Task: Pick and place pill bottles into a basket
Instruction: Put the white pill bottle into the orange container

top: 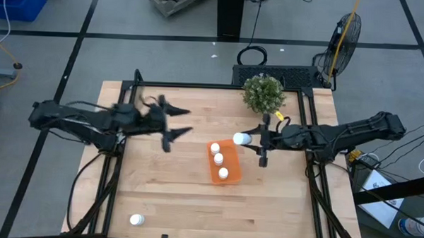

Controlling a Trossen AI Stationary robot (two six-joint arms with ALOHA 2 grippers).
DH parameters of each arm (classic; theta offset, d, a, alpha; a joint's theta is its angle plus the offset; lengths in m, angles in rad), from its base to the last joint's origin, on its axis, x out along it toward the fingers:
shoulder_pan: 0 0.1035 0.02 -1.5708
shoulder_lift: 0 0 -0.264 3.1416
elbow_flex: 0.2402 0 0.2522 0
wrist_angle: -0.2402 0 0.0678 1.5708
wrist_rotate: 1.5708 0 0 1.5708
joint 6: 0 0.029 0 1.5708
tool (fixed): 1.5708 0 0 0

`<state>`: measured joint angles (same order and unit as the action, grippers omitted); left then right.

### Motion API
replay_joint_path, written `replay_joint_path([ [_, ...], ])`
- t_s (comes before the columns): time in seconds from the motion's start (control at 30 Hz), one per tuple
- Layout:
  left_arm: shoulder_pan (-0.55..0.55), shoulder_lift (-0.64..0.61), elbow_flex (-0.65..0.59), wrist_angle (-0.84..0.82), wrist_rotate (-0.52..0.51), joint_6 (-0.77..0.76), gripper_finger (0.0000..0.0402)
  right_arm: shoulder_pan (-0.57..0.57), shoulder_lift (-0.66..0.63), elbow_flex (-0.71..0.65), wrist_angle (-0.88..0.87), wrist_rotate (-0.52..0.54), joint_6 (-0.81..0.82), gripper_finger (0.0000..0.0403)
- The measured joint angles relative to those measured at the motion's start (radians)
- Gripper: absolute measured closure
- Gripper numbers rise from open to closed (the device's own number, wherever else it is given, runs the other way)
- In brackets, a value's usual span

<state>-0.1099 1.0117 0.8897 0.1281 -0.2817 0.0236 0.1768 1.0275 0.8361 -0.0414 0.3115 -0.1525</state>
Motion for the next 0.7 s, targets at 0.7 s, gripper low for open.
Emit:
replay_joint_path([
  [0.7, 0.107, 0.567, 0.289, 0.157, 0.292, -0.073, 0.0123, 0.002, 0.024, -0.001, 0.004, -0.033, 0.011, 0.0246],
])
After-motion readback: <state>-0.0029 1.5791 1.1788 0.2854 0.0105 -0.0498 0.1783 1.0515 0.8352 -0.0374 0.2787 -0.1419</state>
